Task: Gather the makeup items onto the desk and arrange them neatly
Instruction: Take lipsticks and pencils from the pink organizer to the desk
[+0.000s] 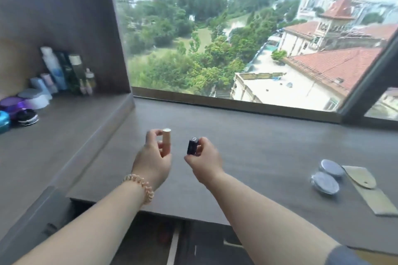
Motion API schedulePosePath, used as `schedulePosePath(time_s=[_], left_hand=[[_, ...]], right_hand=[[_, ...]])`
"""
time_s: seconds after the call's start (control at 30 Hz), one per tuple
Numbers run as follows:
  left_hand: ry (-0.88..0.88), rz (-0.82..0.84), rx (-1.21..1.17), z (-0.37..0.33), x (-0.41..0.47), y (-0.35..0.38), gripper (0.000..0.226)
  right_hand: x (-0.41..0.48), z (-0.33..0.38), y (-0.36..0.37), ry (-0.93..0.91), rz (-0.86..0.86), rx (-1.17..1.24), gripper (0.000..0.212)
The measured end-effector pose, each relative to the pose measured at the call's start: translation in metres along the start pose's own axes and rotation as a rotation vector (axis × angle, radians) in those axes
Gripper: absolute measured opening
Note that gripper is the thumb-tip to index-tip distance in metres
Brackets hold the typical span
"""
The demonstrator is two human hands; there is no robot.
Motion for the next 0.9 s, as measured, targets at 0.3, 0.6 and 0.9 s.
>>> schedulePosePath(time_s=[0.3,0.6,0.9], left_hand=[[-0.098,0.251,-0.05,-0.114,-0.03,0.264,0.022],[-0.085,0.396,-0.002,-0.165,-0.062,0.438,0.015],[-0.051,0.403,0.012,-0.185,-0.059,0.515,0.006]], right_hand=[[0.079,-0.205,-0.209,0.053,-0.151,-0.293,0.017],[0.175,-0.331,-0.318,0.109,-0.177,-0.475,0.01],[0.201,-0.362,-0.321,0.038,-0.146,-0.557,0.017]])
Point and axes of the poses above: each hand's wrist, its own x-axis towards the middle knuckle, its own y-axis out of the palm, z = x × y, the point moved 7 cm from there along x, towards the middle knuckle, and after that the axes turned 6 degrees about -z, right-handed, at the moved point
